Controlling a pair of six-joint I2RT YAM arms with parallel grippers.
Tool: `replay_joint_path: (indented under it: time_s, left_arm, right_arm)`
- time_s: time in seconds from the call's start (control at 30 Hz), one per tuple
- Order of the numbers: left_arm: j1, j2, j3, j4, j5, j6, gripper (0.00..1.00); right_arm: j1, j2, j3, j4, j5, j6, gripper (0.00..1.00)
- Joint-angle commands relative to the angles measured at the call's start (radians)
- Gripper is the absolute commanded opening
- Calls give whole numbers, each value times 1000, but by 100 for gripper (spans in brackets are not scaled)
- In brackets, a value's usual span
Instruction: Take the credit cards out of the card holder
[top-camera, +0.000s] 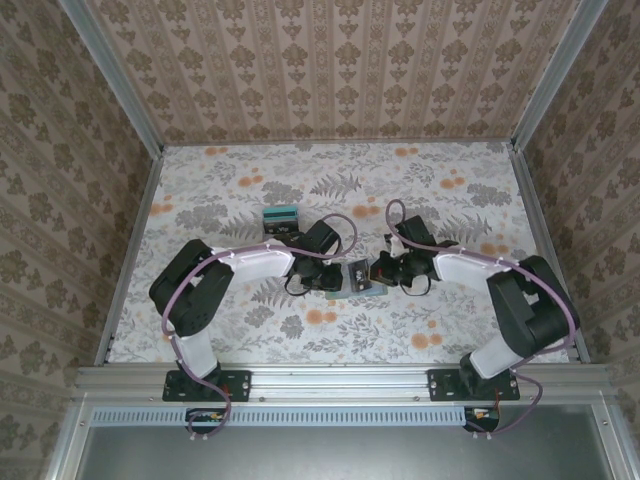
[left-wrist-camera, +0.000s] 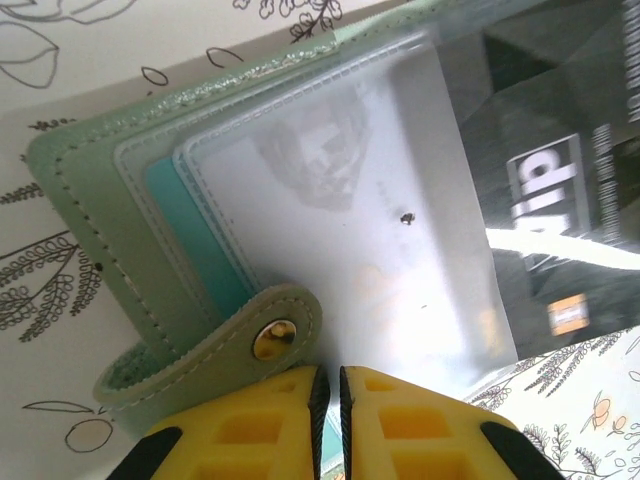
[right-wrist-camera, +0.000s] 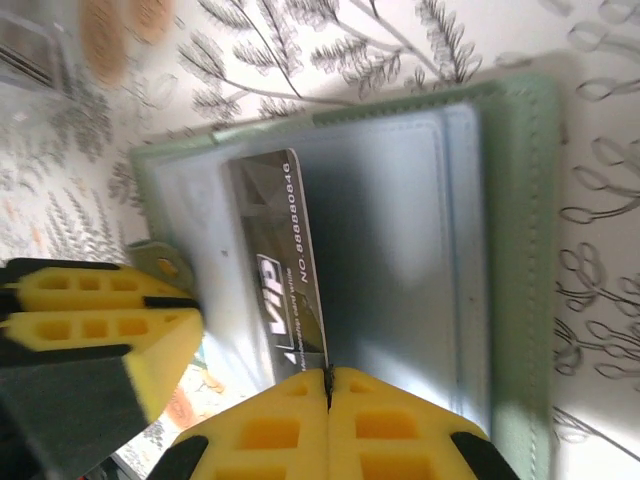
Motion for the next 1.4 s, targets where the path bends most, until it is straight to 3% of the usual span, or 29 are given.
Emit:
replay_joint_path:
  time_s: [0.0, 0.13, 0.27, 0.37, 0.67, 0.97, 1.37]
  left_arm:
    - [7, -19, -22, -32, -4, 12, 16]
    - [19, -58, -4, -15, 23, -11, 20]
    - [47, -132, 4, 27, 41, -67, 42]
    - [78, -190, -6, 89, 75, -123, 45]
    - [198, -327, -103, 430, 233, -372, 43]
    - [225, -325, -140, 635, 318, -512, 38]
    - [228, -289, -170, 825, 398, -618, 30]
  right_arm:
    - [-20, -90, -9, -87, 13, -56, 0]
    - [-22, -179, 9, -144, 9, -90, 0]
    - [-23, -234, 36, -186, 5, -105, 0]
    - [-24, -264, 69, -196, -8, -100, 0]
    - [-42, -279, 172, -30, -108, 33, 0]
    - [-43, -231, 215, 152, -197, 148, 0]
    - [-43, -221, 176, 208, -211, 182, 0]
